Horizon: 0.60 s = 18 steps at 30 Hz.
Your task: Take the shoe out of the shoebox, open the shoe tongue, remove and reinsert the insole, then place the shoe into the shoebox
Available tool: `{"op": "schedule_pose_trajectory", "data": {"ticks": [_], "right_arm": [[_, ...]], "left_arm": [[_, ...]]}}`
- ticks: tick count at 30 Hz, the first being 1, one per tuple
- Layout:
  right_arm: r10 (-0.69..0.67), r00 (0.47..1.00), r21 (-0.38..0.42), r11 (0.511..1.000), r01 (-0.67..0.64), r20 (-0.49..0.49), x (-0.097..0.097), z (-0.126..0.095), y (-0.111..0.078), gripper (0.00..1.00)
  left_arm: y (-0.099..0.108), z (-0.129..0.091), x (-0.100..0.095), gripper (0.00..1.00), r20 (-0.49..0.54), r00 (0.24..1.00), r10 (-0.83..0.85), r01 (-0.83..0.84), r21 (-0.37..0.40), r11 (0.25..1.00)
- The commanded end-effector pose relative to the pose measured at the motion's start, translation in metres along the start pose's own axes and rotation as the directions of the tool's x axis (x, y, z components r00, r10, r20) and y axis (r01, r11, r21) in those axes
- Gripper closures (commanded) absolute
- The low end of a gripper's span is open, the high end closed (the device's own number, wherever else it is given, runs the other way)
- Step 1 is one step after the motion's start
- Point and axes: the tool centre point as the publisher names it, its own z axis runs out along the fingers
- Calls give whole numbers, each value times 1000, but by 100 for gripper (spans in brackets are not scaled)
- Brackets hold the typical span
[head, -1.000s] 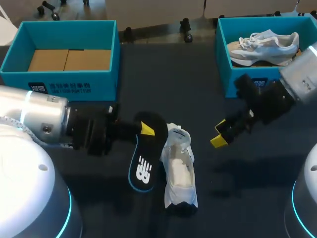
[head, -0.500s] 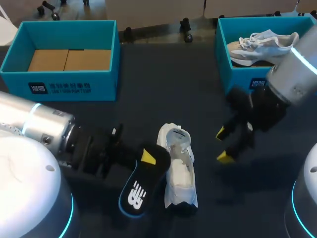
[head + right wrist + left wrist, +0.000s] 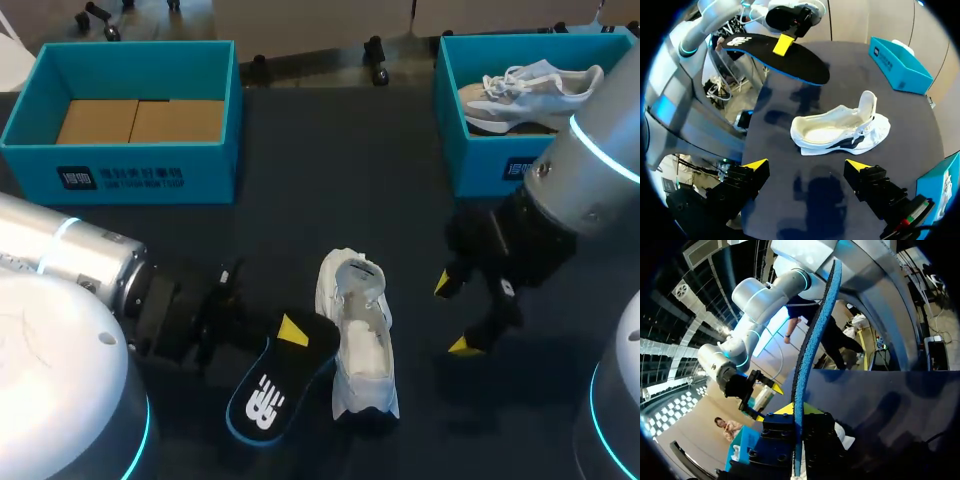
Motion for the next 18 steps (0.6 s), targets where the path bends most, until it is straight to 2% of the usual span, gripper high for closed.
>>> {"op": "schedule_pose_trajectory", "data": {"ticks": [1,10,14,18], "right_arm": [[-1,1000,0,1000,1,3,1,1,-1,0],[-1,1000,0,1000,1,3,1,1,-1,0],[-31,999,47,998,30,22,10,8,-6,0],[-71,997,102,992,68,31,16,19,-8,0]], "left_arm": [[-2,-1,1,100,-1,1000,0,0,-4,1000],[-2,-1,1,100,-1,1000,0,0,-4,1000],[-10,8,12,100,21,998,-60,59,54,997],[-25,14,20,100,43,998,-38,34,77,996]]}}
